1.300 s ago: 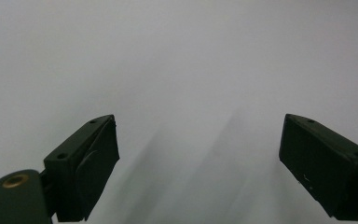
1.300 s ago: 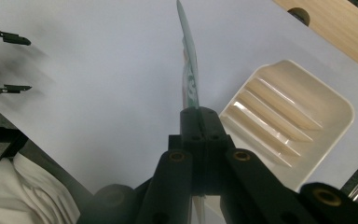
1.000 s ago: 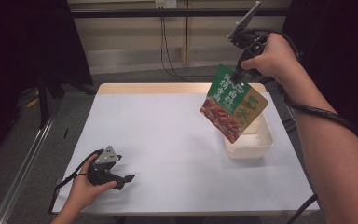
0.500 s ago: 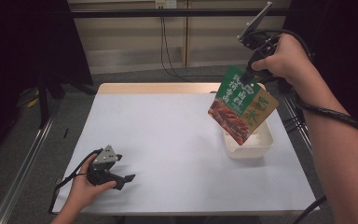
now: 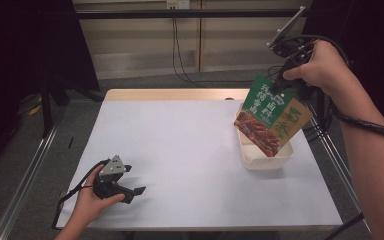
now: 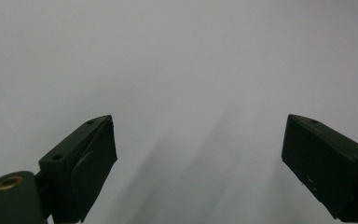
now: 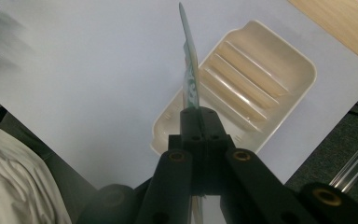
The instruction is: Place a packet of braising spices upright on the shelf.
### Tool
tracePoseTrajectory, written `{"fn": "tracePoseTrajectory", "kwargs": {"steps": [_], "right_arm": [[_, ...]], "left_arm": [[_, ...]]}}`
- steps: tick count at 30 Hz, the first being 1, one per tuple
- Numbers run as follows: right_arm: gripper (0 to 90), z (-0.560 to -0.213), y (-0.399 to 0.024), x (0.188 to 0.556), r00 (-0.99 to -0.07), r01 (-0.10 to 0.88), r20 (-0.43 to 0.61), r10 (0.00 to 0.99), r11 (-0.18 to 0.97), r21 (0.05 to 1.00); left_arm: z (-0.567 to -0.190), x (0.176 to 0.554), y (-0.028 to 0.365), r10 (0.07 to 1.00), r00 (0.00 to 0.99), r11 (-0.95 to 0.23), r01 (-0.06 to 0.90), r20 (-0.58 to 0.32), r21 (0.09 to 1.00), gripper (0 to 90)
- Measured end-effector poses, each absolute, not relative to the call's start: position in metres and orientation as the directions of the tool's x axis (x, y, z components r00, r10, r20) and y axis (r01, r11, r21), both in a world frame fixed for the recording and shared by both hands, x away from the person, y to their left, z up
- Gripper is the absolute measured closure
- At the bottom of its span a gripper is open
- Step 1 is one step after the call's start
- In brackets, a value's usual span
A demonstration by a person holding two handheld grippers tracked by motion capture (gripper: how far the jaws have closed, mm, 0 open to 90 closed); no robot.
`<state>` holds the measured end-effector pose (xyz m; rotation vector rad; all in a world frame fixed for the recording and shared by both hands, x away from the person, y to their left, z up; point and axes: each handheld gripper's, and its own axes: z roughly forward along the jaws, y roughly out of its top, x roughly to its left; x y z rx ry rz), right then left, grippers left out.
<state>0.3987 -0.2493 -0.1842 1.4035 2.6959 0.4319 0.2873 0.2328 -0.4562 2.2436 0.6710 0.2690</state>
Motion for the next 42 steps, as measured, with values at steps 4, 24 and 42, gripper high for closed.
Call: {"fn": "tracePoseTrajectory", "kwargs": {"steps": [4,24,42], "right_arm": [[90.0,-0.185,-0.253,0.396,-0.578,0.795,0.060,0.814,0.544,0.269],[90.0,-0.206,-0.270,0.390,-0.591,0.794,0.090,0.802,0.559,0.238],[90.0,-0.224,-0.274,0.392,-0.605,0.790,0.118,0.787,0.577,0.206]], "left_arm": [[-0.457,0.287,0.232,0.544,0.839,-0.570,0.385,-0.018,0.726,10.0],[-0.458,0.288,0.232,0.539,0.842,-0.569,0.378,-0.016,0.730,10.3],[-0.459,0.288,0.231,0.542,0.840,-0.578,0.383,-0.012,0.721,10.4]]}}
